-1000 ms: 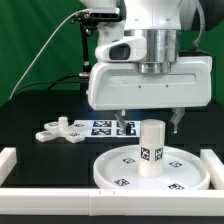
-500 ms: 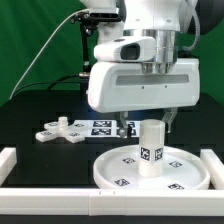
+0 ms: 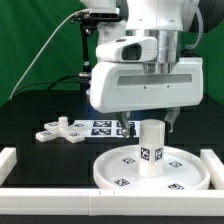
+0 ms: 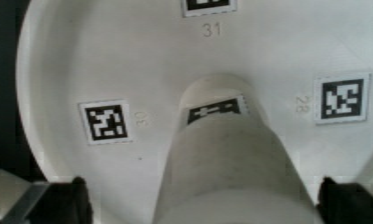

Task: Assemble round table

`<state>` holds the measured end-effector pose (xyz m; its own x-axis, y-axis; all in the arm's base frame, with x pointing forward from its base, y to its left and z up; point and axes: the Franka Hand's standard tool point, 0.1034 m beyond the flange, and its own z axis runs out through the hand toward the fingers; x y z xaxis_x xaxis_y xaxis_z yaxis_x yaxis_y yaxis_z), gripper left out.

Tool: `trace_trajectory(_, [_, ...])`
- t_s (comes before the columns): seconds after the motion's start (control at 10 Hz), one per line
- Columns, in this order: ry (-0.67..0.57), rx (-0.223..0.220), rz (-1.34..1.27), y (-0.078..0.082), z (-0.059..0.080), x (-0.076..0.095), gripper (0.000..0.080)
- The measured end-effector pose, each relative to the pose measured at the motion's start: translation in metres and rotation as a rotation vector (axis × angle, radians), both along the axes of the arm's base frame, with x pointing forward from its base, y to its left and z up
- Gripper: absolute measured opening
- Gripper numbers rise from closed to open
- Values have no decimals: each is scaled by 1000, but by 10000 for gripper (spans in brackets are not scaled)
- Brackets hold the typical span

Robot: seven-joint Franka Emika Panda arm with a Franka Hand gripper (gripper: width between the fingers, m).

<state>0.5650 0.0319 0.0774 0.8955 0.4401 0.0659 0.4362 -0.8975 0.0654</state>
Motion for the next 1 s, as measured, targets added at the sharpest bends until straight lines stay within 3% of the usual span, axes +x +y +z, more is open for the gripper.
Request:
trace_trajectory(0.1, [1,1,-18,0,0,0,459])
trace_trajectory(0.2, [2,1,-19,-1,-1,-1,407])
trace_trajectory(1.0, [-49,72,-683,8,-2,2,407])
